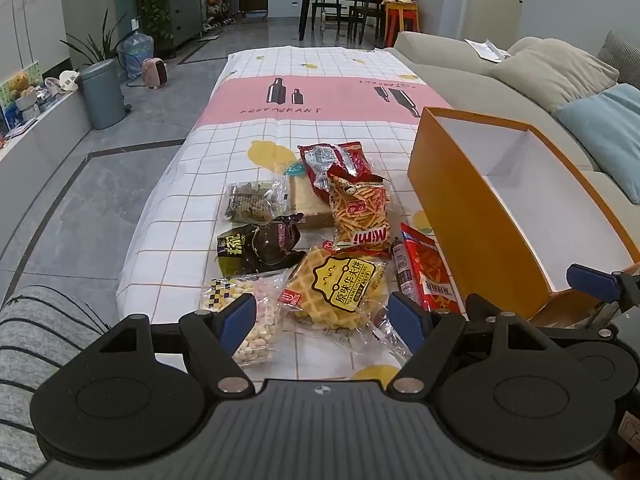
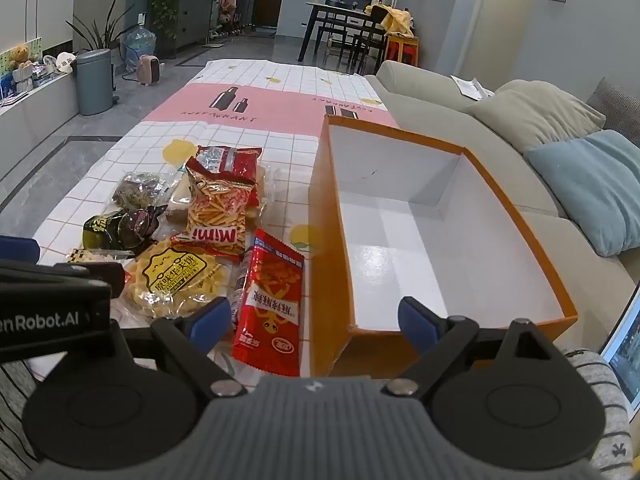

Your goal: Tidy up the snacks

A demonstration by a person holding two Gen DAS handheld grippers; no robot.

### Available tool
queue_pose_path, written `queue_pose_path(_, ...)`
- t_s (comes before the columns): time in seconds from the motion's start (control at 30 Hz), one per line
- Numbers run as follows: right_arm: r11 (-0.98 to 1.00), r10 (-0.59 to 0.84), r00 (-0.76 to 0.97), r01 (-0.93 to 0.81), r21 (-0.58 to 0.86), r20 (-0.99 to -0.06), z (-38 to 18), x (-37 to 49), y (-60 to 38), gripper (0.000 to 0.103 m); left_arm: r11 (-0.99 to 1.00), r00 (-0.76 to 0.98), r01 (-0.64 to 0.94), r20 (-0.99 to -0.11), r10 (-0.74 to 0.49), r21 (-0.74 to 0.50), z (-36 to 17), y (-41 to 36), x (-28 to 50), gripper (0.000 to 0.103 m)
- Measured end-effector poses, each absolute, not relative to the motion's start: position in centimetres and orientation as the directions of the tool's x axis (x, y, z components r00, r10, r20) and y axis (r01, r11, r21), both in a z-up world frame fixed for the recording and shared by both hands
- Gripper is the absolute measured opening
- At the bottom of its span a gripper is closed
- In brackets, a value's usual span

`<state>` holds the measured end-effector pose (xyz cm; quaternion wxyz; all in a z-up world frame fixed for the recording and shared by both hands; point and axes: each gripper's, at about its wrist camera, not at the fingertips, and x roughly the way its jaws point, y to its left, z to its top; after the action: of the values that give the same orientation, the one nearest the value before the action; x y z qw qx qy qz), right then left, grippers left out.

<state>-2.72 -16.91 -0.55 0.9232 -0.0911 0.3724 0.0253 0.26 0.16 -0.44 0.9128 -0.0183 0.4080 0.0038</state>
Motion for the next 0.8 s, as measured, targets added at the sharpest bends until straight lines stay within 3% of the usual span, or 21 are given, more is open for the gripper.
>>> queue_pose_path(0.8,0.986,-0.001,0.725,-0.113,-0.12,-0.689,-0.5,-2.75,-17.26,0.089,0.999,0.676,-0.013,-0.736,-0.026,-0.047,-0.17,-0.01,0.2,0.088)
